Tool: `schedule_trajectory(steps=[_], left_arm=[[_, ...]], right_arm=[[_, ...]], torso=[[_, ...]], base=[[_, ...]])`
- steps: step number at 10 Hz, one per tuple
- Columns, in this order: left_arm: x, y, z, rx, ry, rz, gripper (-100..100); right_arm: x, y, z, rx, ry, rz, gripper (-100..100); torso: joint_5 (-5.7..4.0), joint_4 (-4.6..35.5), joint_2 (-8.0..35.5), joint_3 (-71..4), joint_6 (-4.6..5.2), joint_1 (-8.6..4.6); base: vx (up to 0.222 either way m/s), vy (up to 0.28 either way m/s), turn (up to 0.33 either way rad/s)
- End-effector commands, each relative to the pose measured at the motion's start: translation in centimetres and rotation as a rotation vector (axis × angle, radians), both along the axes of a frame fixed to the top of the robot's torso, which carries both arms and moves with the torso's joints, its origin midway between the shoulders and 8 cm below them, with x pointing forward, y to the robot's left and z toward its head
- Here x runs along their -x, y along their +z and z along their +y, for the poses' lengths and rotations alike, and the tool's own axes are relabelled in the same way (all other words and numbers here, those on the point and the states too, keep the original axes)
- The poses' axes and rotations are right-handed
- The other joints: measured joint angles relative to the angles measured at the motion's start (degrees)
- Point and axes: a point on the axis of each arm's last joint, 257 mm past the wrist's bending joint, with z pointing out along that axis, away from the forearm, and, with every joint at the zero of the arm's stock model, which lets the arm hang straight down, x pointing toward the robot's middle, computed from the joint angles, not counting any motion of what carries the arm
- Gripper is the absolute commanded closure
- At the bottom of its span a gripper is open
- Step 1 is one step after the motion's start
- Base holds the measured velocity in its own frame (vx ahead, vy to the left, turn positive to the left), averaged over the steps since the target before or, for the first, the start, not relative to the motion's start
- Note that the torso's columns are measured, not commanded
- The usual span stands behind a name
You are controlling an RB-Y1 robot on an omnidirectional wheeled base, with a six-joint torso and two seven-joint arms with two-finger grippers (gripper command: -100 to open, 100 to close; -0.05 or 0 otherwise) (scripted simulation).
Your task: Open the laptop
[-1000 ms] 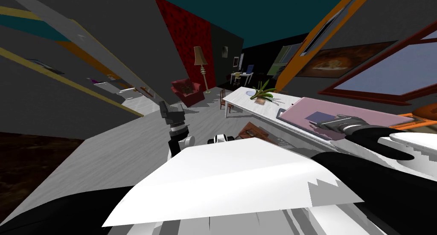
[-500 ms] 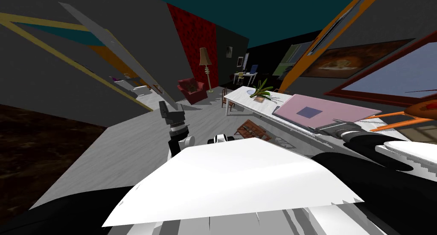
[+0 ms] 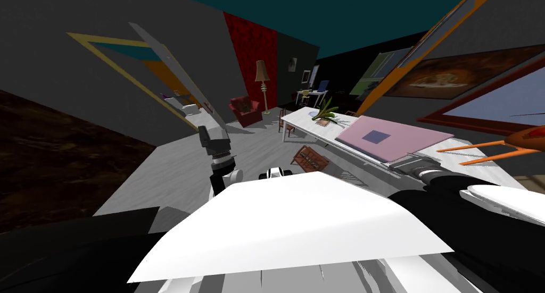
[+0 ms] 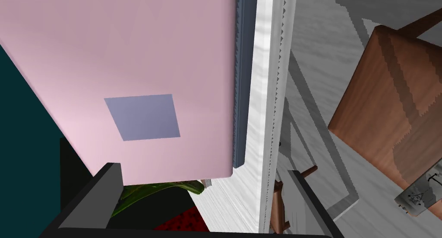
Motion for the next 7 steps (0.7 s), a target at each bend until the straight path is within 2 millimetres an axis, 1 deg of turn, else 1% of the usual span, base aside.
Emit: schedule_trajectory(steps=[1,2,3,4,5,6,7], left_arm=[[0.0,0.0,0.0,0.000,0.000,0.000,0],[0.0,0.0,0.0,0.000,0.000,0.000,0],[0.0,0.0,0.0,0.000,0.000,0.000,0],[0.0,0.0,0.0,0.000,0.000,0.000,0],[0.0,0.0,0.0,0.000,0.000,0.000,0],[0.0,0.0,0.0,0.000,0.000,0.000,0],[0.0,0.0,0.0,0.000,0.000,0.000,0]], right_arm=[[0.1,-0.7,1.3,0.039,0.045,0.038,-100],[0.0,-1.1,2.2,0.055,0.070,0.050,-100],[0.0,-1.1,2.1,0.069,0.079,0.062,-100],[-0.3,-1.5,3.1,0.089,0.107,0.072,-100],[-0.3,-1.5,3.1,0.097,0.113,0.079,-100],[-0.8,-1.7,4.1,0.123,0.145,0.090,-100],[-0.8,-1.7,4.1,0.127,0.149,0.094,-100]], torso=[[0.02,0.00,-0.05,-0.01,0.09,0.08],[0.00,0.00,-0.03,-0.01,0.02,-0.01],[-0.03,0.01,0.01,0.02,0.00,-0.06],[0.01,-0.01,-0.08,-0.03,0.08,0.06],[0.02,-0.01,-0.03,-0.02,0.02,0.06],[0.03,-0.03,-0.18,-0.09,0.06,0.13],[0.00,-0.05,-0.16,-0.10,-0.01,-0.04]], base=[[-0.225,-0.115,0.149],[-0.253,-0.143,0.274],[-0.221,-0.113,0.104],[-0.240,-0.126,0.170],[-0.188,-0.104,0.092],[-0.183,-0.150,0.177],[-0.139,-0.126,0.111]])
